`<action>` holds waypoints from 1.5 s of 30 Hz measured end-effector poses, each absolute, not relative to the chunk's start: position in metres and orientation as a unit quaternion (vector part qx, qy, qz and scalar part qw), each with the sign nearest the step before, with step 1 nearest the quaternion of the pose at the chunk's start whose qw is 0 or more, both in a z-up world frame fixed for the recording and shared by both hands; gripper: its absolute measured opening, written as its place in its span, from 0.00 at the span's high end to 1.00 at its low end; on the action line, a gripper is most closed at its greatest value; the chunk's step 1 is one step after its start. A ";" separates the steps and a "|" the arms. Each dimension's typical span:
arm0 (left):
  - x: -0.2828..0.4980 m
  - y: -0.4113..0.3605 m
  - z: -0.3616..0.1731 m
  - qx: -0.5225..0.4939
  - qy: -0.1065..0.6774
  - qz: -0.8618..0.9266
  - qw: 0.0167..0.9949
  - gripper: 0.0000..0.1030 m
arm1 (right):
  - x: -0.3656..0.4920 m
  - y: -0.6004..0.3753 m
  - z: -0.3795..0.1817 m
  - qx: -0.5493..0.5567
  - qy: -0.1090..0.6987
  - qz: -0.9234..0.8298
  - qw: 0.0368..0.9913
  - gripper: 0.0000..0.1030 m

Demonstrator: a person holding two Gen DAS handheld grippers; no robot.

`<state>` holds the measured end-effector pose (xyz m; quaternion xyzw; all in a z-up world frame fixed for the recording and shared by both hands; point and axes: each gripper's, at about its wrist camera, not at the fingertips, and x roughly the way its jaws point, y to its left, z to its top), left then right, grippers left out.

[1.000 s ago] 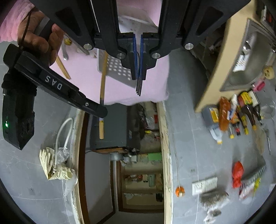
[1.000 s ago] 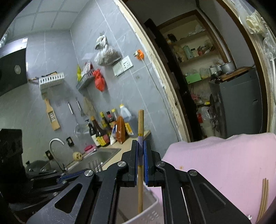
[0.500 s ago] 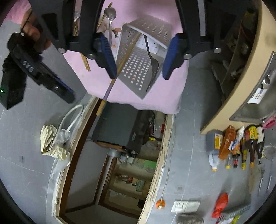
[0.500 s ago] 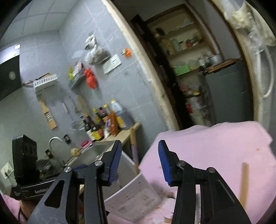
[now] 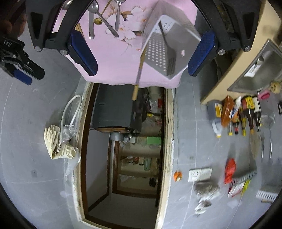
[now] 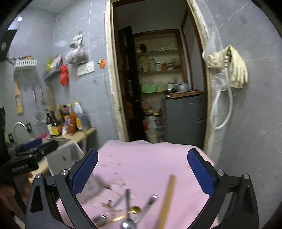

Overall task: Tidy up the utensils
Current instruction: 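Bring both tools back over the remaining utensils on the table, then close the right tool on a chopstick while the left tool grips a silver spoon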

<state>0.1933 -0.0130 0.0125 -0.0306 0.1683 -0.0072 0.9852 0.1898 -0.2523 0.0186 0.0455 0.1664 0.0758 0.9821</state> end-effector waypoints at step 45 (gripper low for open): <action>0.299 -0.161 -0.157 0.121 0.423 -0.118 0.890 0.22 | 0.349 -0.301 -0.176 0.002 0.499 0.167 0.851 0.37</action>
